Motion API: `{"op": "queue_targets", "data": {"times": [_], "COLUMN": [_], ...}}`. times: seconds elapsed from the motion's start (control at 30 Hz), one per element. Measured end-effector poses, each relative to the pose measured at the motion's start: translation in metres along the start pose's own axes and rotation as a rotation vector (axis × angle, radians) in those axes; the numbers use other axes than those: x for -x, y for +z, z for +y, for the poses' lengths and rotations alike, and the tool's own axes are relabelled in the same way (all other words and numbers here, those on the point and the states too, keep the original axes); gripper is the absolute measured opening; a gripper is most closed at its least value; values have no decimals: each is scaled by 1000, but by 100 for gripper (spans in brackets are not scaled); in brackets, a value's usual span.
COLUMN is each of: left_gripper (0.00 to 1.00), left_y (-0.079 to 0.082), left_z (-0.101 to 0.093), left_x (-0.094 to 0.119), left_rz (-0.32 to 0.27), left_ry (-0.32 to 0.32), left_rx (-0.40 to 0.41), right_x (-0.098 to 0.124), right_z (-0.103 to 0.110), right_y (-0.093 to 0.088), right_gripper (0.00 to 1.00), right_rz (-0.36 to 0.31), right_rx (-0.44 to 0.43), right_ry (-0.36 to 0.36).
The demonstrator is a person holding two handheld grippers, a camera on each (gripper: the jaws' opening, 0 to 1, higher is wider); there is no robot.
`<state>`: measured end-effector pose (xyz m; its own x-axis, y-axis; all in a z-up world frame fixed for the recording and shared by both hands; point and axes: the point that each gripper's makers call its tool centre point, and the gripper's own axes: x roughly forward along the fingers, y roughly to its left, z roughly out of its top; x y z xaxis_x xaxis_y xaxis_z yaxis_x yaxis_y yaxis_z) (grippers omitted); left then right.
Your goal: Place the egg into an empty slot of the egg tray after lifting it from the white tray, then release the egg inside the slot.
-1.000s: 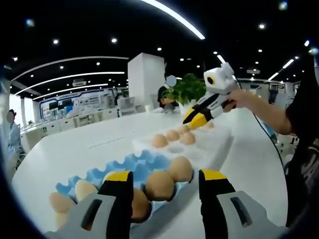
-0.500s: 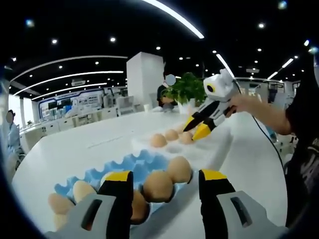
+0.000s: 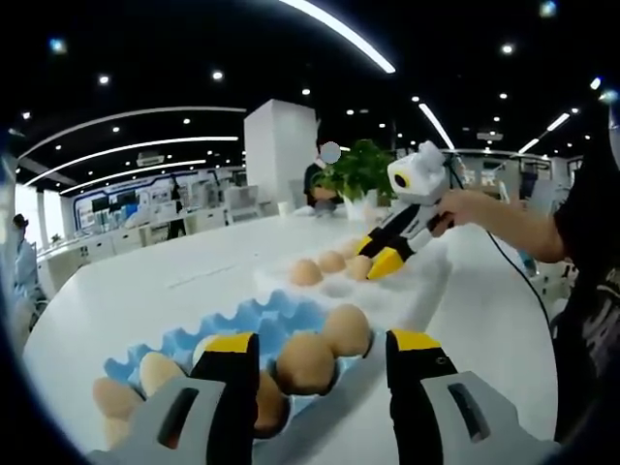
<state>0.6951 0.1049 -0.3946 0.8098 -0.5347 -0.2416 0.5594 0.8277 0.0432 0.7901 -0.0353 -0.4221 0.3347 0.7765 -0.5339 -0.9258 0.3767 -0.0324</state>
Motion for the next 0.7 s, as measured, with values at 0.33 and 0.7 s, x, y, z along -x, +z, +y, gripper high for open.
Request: {"op": "queue_targets", "data": {"times": [0.33, 0.7], "left_gripper": [53, 53], "left_y": [3, 2], "left_z": [0, 1], "left_x": [3, 5], "left_rz": [-14, -24], "left_ry": [2, 1], "left_rx": [4, 10], "right_x": [2, 9], "right_z": [1, 12], "right_y": [1, 25], "right_gripper": [27, 27], "right_rz": [7, -32], "right_rx": [-6, 20], "right_ry": [-3, -8]}}
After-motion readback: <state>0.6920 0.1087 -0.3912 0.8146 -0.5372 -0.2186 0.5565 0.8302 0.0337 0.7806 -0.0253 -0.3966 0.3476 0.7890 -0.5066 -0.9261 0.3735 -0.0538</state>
